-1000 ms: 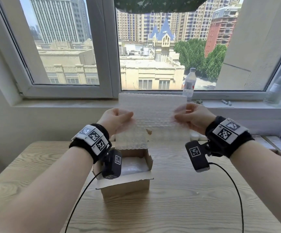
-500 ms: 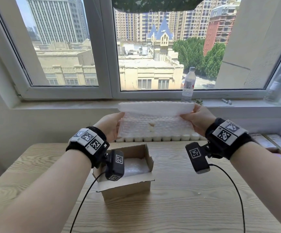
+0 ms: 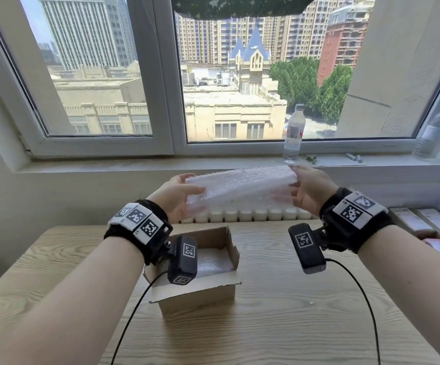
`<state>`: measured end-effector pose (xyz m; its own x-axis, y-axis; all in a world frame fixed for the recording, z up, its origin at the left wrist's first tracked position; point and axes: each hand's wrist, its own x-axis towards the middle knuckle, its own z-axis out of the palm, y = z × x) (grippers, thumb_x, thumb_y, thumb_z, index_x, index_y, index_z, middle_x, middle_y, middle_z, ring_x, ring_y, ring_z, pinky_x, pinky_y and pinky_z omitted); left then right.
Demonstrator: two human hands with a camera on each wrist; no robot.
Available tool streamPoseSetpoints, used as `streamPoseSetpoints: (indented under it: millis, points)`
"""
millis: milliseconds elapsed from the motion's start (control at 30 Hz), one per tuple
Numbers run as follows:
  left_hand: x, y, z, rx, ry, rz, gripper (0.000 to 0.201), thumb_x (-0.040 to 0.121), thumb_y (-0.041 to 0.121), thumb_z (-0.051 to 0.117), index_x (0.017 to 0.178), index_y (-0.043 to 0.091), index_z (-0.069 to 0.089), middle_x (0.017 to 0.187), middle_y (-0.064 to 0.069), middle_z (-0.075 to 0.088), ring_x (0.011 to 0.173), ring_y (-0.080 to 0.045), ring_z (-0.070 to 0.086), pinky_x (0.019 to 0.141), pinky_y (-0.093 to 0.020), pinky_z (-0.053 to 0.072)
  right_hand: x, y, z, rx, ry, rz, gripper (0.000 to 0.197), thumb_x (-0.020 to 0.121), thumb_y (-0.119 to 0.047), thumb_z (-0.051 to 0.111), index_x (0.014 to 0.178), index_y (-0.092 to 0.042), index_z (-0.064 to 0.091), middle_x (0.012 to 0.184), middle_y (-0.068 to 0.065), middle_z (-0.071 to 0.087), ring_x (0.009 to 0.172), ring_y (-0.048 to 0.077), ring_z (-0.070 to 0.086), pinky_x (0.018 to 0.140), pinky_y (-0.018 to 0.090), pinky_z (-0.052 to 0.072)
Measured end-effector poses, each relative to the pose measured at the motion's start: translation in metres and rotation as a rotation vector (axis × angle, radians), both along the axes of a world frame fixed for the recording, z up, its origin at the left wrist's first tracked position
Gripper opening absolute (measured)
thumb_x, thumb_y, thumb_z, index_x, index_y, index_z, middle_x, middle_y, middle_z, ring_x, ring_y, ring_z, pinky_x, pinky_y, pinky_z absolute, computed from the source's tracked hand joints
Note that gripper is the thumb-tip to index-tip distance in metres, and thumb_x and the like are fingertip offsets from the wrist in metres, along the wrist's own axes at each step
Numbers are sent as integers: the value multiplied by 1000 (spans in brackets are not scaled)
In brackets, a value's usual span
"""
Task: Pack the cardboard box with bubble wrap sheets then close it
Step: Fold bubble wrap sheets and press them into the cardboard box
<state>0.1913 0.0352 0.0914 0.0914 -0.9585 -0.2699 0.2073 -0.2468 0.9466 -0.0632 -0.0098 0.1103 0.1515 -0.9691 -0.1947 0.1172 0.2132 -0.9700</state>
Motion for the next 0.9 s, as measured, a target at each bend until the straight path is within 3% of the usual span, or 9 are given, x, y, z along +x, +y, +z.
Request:
streamPoseSetpoints:
  millis: [67,133,200,333,400,500,633,800,900]
  points:
    - [0,-2,-1,-20,-14,13,55,87,-2,58,133,20,37,140,-12,41,88,-25,66,67,-42,60,-2,-1,2,100,-67,86,51,97,-39,42,141,-17,32,113,8,53,92,38,62,79,43,56]
    - [0,-3,-2,-30,-31,21,59,88,-1,57,136,22,33,139,-12,42,92,-26,65,68,-45,60,-2,0,1,122,-39,150,62,91,-36,53,144,-15,28,139,15,40,107,44,57,91,53,50]
    - [-1,-4,-3,-29,-34,27,62,90,0,55,141,23,28,133,-12,47,95,-28,64,68,-45,60,-1,0,-1,79,53,187,58,88,-20,61,139,-7,34,143,14,37,108,36,57,80,50,56]
    - [-5,-1,-3,-29,-103,22,50,91,10,57,135,17,35,120,-10,52,95,-24,61,65,-39,57,3,-1,-8,-44,135,176,44,86,6,58,126,-9,47,92,7,58,77,19,61,64,35,57]
    - [-9,1,-4,-37,-179,18,47,90,14,62,131,10,40,116,-12,56,88,-23,62,61,-33,57,4,-2,-12,-105,193,143,51,83,11,60,130,-1,45,92,8,59,75,19,61,62,28,57]
    - [-10,-1,-8,-81,-229,60,47,85,10,67,127,4,46,119,-19,60,93,-29,63,76,-42,55,6,-7,-16,-178,260,74,55,80,13,62,130,0,44,90,5,56,77,18,59,68,25,52]
    - [-9,-1,-11,-138,-242,142,44,81,6,70,120,8,49,117,-18,60,103,-34,63,92,-52,51,8,-9,-21,-84,180,110,56,82,-3,68,131,-1,41,118,13,57,103,26,60,81,41,57]
    - [-7,-1,-14,-109,-290,132,69,79,15,74,137,15,37,134,-11,47,113,-33,56,94,-52,50,16,-2,-28,-57,169,156,31,86,3,60,113,-6,48,107,9,56,84,19,62,53,27,60]
    - [-9,1,-15,-101,-272,67,85,76,7,75,141,29,25,132,8,25,113,-24,47,82,-47,57,19,-7,-31,-152,253,60,27,88,-1,61,109,-9,48,106,9,56,78,15,60,53,24,55]
